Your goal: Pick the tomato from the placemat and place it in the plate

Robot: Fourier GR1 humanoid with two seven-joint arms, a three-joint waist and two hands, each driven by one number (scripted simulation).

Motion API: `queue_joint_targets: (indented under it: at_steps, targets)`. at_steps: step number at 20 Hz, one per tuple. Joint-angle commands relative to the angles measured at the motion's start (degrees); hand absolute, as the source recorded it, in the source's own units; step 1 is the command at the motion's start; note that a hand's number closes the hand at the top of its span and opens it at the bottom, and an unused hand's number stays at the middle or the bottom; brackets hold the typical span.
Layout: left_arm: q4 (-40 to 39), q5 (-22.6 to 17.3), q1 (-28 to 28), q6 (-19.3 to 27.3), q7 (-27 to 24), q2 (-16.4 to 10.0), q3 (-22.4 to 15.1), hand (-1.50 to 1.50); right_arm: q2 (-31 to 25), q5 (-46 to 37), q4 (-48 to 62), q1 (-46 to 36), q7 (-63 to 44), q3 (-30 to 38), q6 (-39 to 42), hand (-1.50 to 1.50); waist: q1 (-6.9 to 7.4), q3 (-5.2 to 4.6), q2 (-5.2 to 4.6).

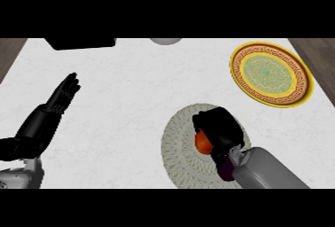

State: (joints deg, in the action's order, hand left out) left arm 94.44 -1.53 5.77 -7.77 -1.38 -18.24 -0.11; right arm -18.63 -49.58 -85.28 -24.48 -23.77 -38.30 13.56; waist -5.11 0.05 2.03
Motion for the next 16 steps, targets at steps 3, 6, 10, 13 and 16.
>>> queue_joint_targets:
  at_steps: [3, 6, 10, 13, 16]
  targets:
    - [0.4, -2.1, 0.3, -2.5, 0.6, -1.6, 1.4, 0.00, -9.5, -5.3, -25.1, 14.6, -4.5, -0.3, -7.4, 1.50, 0.68, -0.06, -0.86]
    - [3.8, -1.7, -0.5, -2.2, 1.8, -1.4, 0.7, 0.00, -12.0, -6.2, -37.5, 21.8, -9.1, 0.6, -7.5, 1.50, 1.88, -0.05, -0.99]
    - [-0.8, -0.3, 4.6, -2.0, 1.3, 0.3, -0.3, 0.00, -16.8, -8.3, -45.6, 28.3, -9.2, 6.6, -11.4, 1.50, 2.74, -0.03, -1.71]
    - [3.1, -0.3, 3.4, -2.5, 4.4, -0.3, -0.6, 0.00, -18.5, -8.1, -49.4, 31.6, -9.9, 12.2, -11.9, 1.50, 3.92, 0.00, -1.75]
    - [1.1, 2.7, 2.1, -1.4, -0.7, 2.3, -2.3, 0.00, -18.3, -5.2, -49.3, 31.2, -8.3, 19.2, -11.4, 1.50, 4.45, -0.03, -1.95]
